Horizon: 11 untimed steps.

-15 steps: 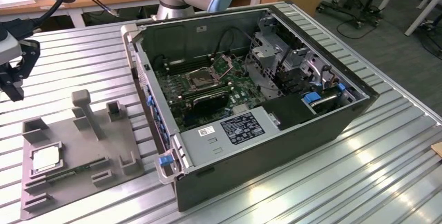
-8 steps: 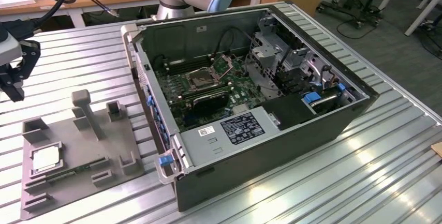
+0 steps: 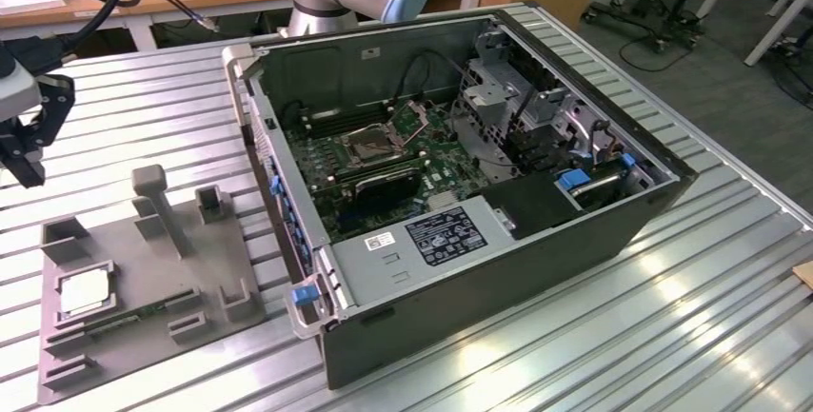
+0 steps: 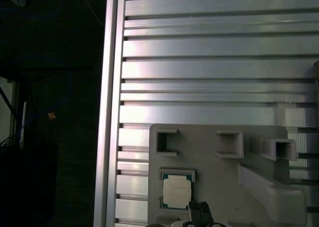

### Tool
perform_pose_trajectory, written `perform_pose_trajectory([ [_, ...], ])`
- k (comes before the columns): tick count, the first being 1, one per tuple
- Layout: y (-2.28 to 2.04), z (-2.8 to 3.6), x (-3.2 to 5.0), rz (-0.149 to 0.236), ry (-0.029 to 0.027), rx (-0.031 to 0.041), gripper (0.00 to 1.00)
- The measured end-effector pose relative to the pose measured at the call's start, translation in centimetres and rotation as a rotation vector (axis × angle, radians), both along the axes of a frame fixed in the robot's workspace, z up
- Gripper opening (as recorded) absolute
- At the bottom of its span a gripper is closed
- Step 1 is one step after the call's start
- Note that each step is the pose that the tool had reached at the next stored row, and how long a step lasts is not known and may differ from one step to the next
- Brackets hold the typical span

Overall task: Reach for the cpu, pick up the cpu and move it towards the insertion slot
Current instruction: 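Reach for the cpu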

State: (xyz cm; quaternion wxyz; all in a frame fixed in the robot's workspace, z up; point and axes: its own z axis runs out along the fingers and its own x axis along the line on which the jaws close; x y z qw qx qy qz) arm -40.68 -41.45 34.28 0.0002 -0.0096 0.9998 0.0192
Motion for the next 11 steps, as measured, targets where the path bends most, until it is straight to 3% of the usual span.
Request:
perform_pose_trajectory([
  [11, 0.0, -0.15, 0.0, 0.0, 0.0, -0.0001, 0.11],
])
